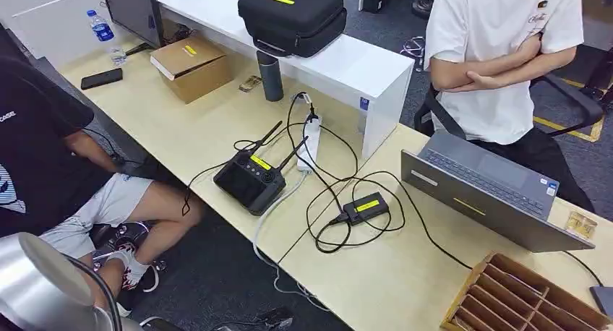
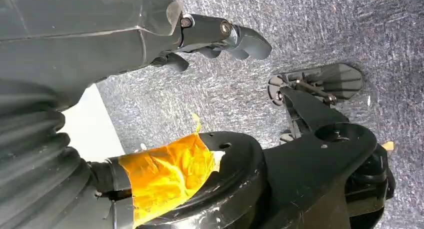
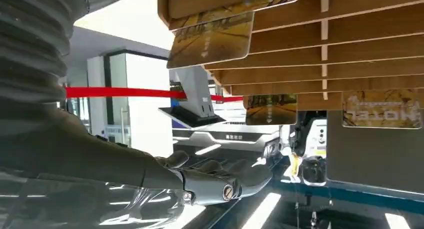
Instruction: Pass the card to the sensor for recognition and then transmit it.
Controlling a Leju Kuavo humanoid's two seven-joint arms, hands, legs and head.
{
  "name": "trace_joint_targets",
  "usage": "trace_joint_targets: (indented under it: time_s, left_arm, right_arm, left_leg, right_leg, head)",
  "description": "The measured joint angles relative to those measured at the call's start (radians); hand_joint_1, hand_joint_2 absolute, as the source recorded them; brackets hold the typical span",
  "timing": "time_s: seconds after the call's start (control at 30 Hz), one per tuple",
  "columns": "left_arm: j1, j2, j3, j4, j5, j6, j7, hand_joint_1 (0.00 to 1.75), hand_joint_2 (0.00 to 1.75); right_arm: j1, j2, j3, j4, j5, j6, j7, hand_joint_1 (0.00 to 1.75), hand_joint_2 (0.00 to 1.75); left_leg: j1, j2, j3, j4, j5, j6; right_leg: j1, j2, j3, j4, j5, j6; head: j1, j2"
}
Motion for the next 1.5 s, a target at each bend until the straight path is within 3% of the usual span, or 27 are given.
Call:
trace_joint_targets:
  time_s: [1.5]
  left_arm:
    - [0.0, 0.0, 0.0, 0.0, 0.0, 0.002, 0.001, 0.0, 1.75]
  right_arm:
    - [0.002, -0.035, 0.05, 0.022, -0.069, 0.0, 0.028, 0.0, 1.75]
  left_leg:
    - [0.0, 0.0, 0.0, 0.0, 0.0, 0.0]
  right_leg:
    - [0.0, 0.0, 0.0, 0.0, 0.0, 0.0]
  head:
    - [0.0, 0.0]
